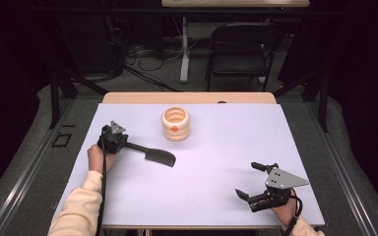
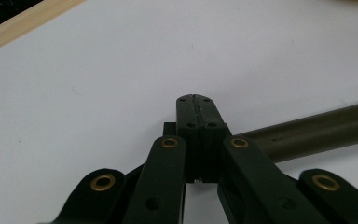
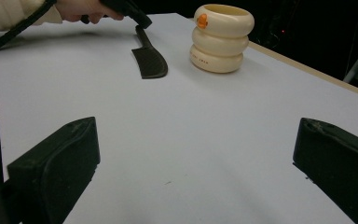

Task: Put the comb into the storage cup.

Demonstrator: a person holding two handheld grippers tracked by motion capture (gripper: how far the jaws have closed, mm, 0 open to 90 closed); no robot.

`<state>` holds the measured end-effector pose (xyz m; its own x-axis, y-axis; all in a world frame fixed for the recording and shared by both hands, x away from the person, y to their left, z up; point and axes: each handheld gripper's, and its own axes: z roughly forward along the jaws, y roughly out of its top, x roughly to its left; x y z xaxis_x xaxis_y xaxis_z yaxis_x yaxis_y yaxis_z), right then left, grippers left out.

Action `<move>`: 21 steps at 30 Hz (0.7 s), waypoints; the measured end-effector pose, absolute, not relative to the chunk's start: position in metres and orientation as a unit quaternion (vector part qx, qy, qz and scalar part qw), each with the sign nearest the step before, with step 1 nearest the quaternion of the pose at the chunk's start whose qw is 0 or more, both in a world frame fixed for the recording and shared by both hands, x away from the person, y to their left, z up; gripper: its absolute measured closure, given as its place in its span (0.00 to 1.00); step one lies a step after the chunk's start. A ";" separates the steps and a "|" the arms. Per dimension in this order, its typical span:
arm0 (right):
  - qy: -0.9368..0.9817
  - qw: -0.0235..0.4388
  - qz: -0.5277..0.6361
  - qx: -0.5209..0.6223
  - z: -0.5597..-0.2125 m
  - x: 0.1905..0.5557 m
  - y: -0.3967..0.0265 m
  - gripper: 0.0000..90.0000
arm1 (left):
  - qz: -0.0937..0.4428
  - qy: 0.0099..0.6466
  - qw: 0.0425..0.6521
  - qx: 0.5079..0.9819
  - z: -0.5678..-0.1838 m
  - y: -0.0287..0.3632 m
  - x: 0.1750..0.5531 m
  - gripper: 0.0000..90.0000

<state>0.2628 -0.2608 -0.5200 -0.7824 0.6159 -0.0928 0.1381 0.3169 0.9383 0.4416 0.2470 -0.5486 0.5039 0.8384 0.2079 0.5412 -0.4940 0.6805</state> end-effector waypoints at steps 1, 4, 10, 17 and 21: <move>0.780 0.224 0.532 0.242 -0.520 0.263 -0.261 0.00 | 0.268 0.420 0.277 0.822 -0.549 0.247 0.442 1.00; 0.780 0.225 0.532 0.241 -0.520 0.263 -0.261 0.00 | 0.264 0.420 0.271 0.825 -0.549 0.247 0.442 1.00; 0.780 0.226 0.532 0.242 -0.520 0.263 -0.261 0.00 | 0.260 0.415 0.268 0.829 -0.549 0.247 0.440 1.00; 0.781 0.225 0.531 0.242 -0.520 0.263 -0.261 0.00 | 0.249 0.414 0.263 0.835 -0.550 0.247 0.440 1.00; 0.781 0.224 0.530 0.243 -0.520 0.263 -0.261 0.00 | 0.250 0.409 0.259 0.839 -0.550 0.246 0.438 1.00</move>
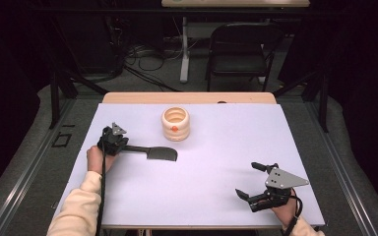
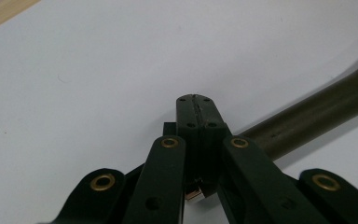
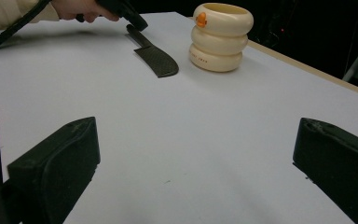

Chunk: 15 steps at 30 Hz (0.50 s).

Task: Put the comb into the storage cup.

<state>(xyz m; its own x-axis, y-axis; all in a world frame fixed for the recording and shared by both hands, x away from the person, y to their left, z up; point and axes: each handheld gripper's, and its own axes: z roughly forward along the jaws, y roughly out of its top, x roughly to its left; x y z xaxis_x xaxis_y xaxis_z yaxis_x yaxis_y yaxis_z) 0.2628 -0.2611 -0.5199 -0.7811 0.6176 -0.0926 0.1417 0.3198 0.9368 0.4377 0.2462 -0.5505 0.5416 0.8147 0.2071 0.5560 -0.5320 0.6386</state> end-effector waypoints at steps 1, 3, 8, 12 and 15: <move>0.781 0.224 0.530 0.243 -0.520 0.263 -0.261 0.00 | 0.250 0.409 0.259 0.839 -0.550 0.246 0.438 1.00; 0.781 0.225 0.529 0.244 -0.520 0.263 -0.261 0.00 | 0.246 0.406 0.256 0.842 -0.551 0.246 0.436 1.00; 0.781 0.225 0.529 0.243 -0.520 0.263 -0.261 0.00 | 0.244 0.403 0.252 0.845 -0.552 0.246 0.433 1.00; 0.782 0.225 0.528 0.244 -0.520 0.263 -0.261 0.00 | 0.245 0.398 0.246 0.849 -0.553 0.245 0.431 1.00; 0.782 0.225 0.528 0.243 -0.520 0.263 -0.261 0.00 | 0.243 0.396 0.245 0.851 -0.552 0.245 0.430 1.00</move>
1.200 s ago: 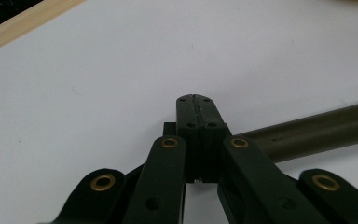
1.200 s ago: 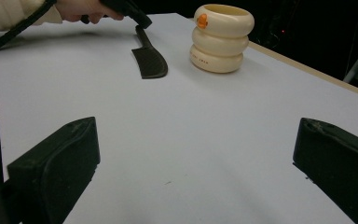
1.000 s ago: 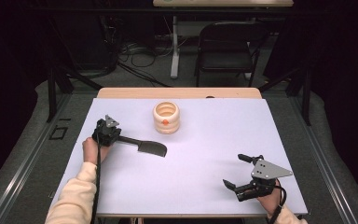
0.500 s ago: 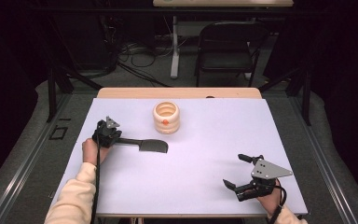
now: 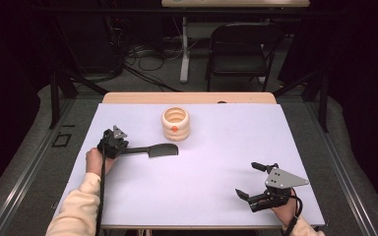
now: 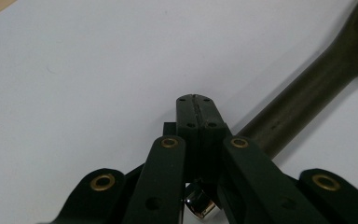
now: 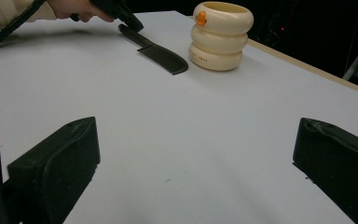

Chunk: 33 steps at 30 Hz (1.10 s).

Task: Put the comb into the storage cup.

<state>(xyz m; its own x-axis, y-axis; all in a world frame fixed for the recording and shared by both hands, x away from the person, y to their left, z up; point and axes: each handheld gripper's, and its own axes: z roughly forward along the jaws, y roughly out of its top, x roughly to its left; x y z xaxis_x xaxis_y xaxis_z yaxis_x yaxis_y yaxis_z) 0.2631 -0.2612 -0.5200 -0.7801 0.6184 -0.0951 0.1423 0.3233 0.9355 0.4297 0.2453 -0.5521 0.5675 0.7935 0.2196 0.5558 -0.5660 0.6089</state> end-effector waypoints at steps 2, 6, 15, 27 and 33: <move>0.782 0.225 0.528 0.244 -0.520 0.263 -0.261 0.00 | 0.242 0.396 0.245 0.851 -0.552 0.245 0.429 1.00; 0.782 0.224 0.528 0.244 -0.520 0.263 -0.261 0.00 | 0.242 0.395 0.245 0.852 -0.552 0.245 0.429 1.00; 0.783 0.223 0.527 0.245 -0.521 0.264 -0.261 0.00 | 0.239 0.392 0.240 0.855 -0.553 0.243 0.427 1.00; 0.782 0.222 0.527 0.246 -0.521 0.264 -0.261 0.00 | 0.267 0.385 0.252 0.847 -0.543 0.244 0.424 0.74; 0.782 0.223 0.528 0.245 -0.521 0.264 -0.261 0.00 | 0.257 0.381 0.269 0.846 -0.534 0.247 0.425 0.56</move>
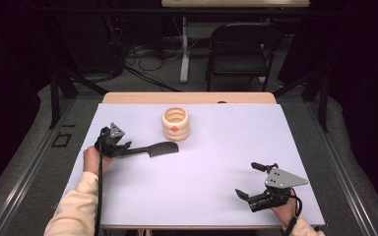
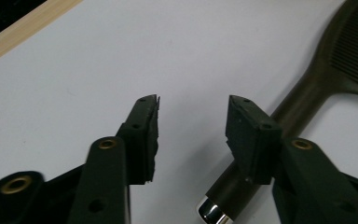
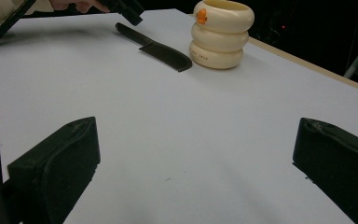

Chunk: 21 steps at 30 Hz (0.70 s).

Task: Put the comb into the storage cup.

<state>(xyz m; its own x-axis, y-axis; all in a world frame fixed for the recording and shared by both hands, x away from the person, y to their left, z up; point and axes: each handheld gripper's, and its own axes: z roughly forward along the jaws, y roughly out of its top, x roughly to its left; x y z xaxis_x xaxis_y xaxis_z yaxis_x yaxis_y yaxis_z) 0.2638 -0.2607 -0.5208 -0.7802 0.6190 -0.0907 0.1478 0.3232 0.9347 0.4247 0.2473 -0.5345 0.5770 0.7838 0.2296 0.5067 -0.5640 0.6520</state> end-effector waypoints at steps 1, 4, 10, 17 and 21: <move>0.782 0.222 0.527 0.246 -0.521 0.264 -0.261 0.00 | 0.255 0.376 0.274 0.848 -0.532 0.248 0.425 0.51; 0.783 0.222 0.526 0.246 -0.521 0.264 -0.261 0.00 | 0.248 0.370 0.275 0.852 -0.531 0.247 0.425 0.38; 0.784 0.222 0.524 0.248 -0.521 0.264 -0.261 0.00 | 0.237 0.343 0.273 0.867 -0.525 0.242 0.423 0.17; 0.785 0.220 0.522 0.251 -0.522 0.265 -0.260 0.00 | 0.240 0.313 0.259 0.882 -0.519 0.237 0.417 0.03; 0.785 0.220 0.523 0.250 -0.522 0.265 -0.260 0.00 | 0.245 0.287 0.246 0.893 -0.515 0.234 0.415 0.00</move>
<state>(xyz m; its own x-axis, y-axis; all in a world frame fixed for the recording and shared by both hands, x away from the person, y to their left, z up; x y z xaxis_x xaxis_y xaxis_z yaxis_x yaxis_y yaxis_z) 0.2653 -0.2598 -0.5222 -0.7776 0.6231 -0.0840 0.1626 0.3283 0.9305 0.4149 0.2336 -0.5147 0.7153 0.6332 0.2957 0.3918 -0.7138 0.5806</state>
